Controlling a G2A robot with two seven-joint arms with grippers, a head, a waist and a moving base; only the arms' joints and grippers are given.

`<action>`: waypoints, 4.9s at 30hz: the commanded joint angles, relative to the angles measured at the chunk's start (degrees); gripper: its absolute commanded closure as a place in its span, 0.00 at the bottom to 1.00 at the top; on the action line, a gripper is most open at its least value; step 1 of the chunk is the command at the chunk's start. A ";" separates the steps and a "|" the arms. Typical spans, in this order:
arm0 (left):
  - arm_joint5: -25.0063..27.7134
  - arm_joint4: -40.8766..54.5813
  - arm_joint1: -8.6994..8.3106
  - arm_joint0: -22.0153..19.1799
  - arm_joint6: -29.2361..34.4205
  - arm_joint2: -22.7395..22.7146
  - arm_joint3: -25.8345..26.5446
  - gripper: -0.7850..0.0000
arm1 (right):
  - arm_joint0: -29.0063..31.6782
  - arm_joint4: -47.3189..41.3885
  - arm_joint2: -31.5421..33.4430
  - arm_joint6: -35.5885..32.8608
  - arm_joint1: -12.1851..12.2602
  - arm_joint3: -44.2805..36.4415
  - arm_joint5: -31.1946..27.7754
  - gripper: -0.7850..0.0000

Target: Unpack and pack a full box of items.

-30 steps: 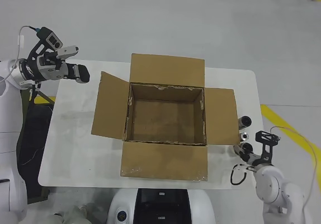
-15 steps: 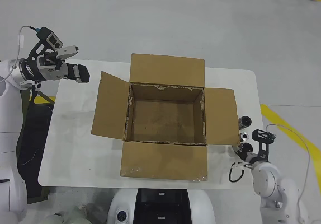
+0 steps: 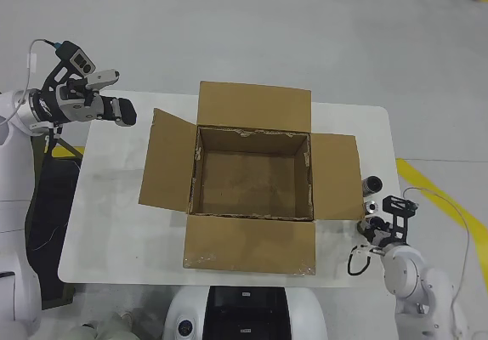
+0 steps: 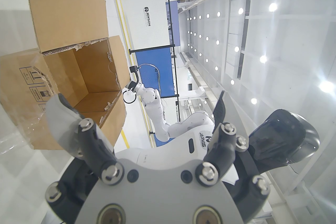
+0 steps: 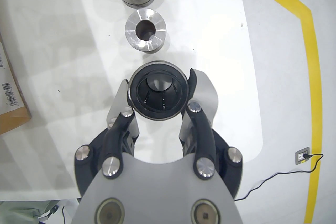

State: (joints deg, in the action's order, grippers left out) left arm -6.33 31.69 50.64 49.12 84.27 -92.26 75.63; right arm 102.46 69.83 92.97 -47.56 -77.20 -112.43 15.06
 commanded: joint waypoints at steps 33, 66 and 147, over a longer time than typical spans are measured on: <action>0.00 0.00 0.00 0.00 0.00 0.00 0.00 0.00 | 11.82 1.84 2.03 7.21 0.37 -22.21 -2.35 1.00; 0.00 0.00 0.00 0.00 0.00 0.00 0.00 0.00 | -11.46 10.19 -19.38 3.16 -0.20 -22.21 -6.68 1.00; 0.00 0.00 0.00 0.00 0.00 0.00 0.00 0.00 | -50.32 -8.66 -52.61 1.65 -14.25 34.62 3.03 0.52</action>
State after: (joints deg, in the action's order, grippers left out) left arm -6.33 31.69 50.64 49.12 84.27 -92.26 75.63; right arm 52.08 61.06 40.42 -45.90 -91.39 -77.84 18.12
